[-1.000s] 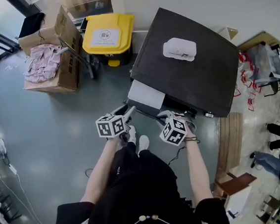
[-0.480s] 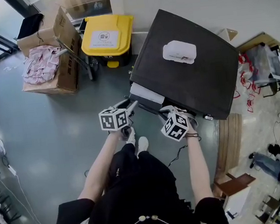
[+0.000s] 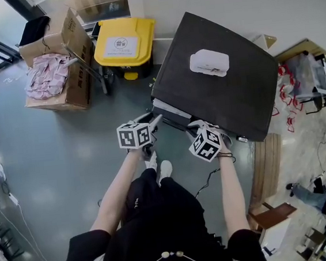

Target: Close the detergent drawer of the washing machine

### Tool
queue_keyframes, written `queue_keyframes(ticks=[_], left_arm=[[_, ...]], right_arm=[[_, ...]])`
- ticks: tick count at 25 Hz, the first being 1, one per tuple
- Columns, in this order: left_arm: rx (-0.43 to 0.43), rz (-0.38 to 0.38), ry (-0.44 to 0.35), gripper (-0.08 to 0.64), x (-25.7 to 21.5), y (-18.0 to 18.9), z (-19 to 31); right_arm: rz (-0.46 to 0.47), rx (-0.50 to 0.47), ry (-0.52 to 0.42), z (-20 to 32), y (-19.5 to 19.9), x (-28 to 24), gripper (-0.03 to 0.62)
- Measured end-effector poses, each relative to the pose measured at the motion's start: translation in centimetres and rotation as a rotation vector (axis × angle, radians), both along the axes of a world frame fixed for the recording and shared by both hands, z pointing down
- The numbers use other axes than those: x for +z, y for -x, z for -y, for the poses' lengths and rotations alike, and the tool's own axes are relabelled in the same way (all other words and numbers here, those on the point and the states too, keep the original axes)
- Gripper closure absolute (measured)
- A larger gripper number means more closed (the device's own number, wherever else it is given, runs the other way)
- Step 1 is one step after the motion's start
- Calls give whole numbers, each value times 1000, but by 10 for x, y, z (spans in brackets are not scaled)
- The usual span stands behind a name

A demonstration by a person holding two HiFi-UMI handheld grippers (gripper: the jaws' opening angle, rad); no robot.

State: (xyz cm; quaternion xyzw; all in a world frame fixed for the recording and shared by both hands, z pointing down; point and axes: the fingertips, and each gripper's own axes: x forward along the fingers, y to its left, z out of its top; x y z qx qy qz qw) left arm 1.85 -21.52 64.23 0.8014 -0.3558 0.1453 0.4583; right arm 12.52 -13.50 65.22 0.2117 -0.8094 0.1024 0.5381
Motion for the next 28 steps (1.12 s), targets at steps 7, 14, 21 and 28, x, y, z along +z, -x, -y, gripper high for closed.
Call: queue_keyframes(ticks=[7,14,21,28], left_arm=[[5,1,-1,379,0,-5,7],[10,-4,-3,379,-1,-9,15],[14,-22,9,379,-1,-14,24],[28,-14,13,380,1,-19,36]], right_arm=[[-5,20,-5,7,-5,0,552],[-27,42,-21,15,-9,1,552],[-48,66,-39,24,-15,2,551],[-67,164,-106,36,-23,1,546]])
